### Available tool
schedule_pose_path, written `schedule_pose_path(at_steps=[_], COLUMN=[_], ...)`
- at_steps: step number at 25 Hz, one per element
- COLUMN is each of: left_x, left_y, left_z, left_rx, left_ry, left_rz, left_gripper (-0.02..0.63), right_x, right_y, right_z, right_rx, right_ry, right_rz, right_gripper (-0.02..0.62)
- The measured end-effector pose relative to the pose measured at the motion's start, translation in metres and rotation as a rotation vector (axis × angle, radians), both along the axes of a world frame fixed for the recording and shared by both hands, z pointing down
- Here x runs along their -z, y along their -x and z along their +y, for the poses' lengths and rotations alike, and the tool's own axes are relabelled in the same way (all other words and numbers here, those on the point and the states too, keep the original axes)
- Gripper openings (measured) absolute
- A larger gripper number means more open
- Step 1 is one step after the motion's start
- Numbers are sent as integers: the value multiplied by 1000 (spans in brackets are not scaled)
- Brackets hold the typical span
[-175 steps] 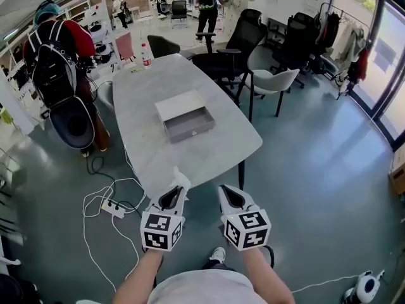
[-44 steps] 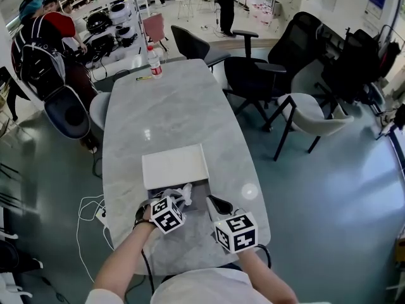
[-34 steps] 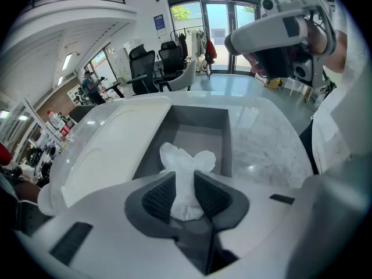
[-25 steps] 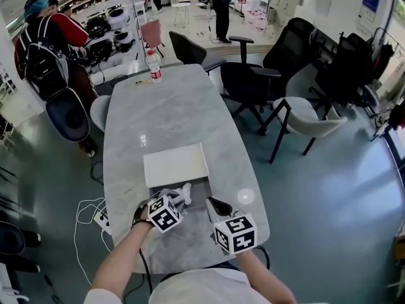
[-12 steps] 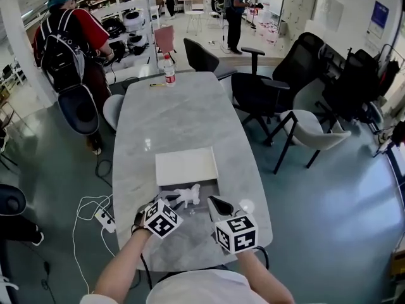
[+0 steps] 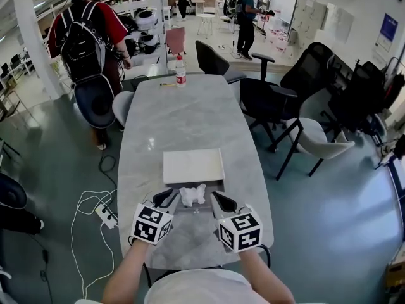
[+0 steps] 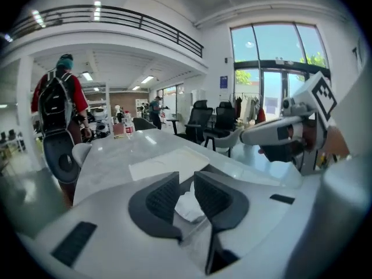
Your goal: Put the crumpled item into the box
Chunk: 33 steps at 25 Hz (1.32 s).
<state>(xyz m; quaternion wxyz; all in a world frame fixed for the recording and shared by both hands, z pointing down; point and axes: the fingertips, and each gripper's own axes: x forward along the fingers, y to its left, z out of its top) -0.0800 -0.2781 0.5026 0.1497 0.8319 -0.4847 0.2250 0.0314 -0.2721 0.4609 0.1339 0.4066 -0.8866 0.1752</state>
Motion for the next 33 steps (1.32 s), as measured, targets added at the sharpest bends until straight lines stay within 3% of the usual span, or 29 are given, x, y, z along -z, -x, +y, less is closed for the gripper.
schedule_pose_path(at_steps=[3,10,33], left_x=[16,38,39], left_y=[9,26,27], left_z=[4,11,13], left_rx=[82,186,170], left_ry=[-43,-117,-124], left_rz=[85,168,182], left_gripper=[68,31,26], right_x=[4,16,15], right_y=[1,-2,12], right_z=[1,-3,-1], right_rx=[0,-8,7], right_ry=[-16,-50,-43], right_rz=[-1,4,6], right_gripper=[5,5,5])
